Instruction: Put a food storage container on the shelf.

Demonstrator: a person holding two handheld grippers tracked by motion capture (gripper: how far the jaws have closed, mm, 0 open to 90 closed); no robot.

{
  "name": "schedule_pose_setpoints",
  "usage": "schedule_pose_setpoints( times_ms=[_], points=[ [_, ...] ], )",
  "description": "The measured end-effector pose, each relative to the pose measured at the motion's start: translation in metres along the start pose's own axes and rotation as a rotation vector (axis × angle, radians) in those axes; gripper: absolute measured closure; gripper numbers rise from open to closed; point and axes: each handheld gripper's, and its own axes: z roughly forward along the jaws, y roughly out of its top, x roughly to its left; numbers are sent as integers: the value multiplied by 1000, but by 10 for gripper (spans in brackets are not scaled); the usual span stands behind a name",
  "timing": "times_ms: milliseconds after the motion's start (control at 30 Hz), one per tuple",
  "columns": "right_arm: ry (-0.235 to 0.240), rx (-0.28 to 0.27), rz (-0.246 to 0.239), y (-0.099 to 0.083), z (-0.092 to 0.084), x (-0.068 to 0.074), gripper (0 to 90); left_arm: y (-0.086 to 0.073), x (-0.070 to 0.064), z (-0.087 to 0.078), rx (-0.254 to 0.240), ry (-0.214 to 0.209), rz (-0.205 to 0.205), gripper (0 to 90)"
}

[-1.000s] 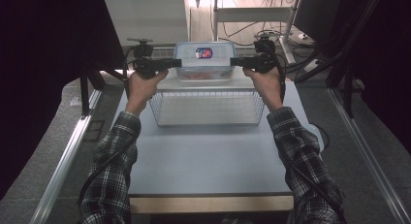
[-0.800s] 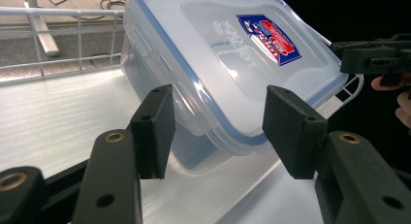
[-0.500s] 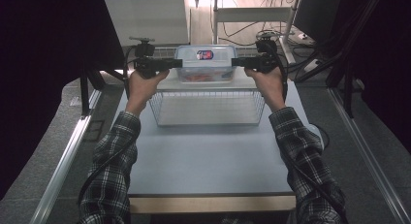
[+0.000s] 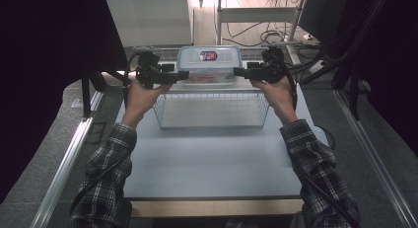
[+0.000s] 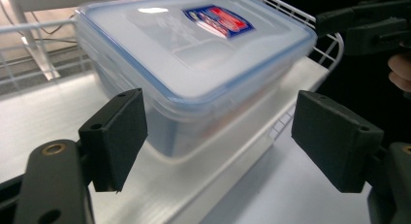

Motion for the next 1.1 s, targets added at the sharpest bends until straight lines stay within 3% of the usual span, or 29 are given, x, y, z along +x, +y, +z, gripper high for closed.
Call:
schedule_pose_setpoints(
  times_ms=[167,333,500,733,900,1100],
  points=[
    [-4,-2,-46,-11,-3,5,238,-10,-8,-3,-4,-29,25,152],
    [-28,3,-96,-23,-6,12,181,-21,-17,-6,6,-24,69,153],
    [-14,2,-126,-34,-9,20,138,-32,-26,-7,9,-30,89,133],
    [13,-3,-138,-49,-16,27,100,-49,-36,-10,24,-30,121,117],
    [35,8,-145,-61,-19,30,76,-62,-43,-11,32,-41,124,100],
    [51,2,-152,-74,-24,35,56,-79,-47,-10,57,-22,126,69]
  ],
)
